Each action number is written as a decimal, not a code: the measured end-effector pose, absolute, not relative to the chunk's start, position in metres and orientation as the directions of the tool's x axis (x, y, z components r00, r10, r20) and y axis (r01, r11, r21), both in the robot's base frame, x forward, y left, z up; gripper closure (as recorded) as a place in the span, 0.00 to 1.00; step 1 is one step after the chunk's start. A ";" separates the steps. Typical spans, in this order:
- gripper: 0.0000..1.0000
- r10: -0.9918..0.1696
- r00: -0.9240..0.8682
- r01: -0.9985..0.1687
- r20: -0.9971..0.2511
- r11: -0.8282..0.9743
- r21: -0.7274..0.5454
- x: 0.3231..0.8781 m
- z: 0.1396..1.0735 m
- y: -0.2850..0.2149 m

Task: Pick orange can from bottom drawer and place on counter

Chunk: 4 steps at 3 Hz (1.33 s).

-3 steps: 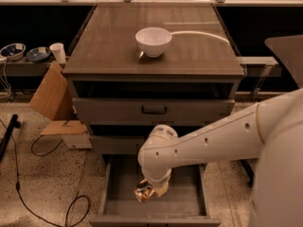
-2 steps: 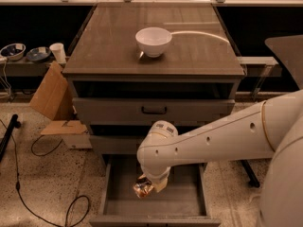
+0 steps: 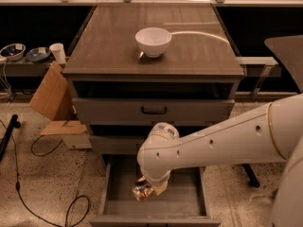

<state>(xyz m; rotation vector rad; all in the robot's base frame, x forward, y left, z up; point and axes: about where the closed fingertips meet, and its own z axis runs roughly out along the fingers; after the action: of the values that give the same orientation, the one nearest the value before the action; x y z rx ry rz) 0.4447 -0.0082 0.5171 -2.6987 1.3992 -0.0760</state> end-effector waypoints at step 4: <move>1.00 -0.816 0.550 -0.764 0.178 -0.577 -0.287 0.481 0.760 -0.020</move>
Offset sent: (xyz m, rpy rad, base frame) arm 0.0142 -0.0101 0.2139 -0.0391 -0.2098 -0.0102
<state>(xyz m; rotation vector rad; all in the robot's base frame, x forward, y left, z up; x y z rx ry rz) 0.4813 -0.0200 0.7601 -2.6068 1.3425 -0.4371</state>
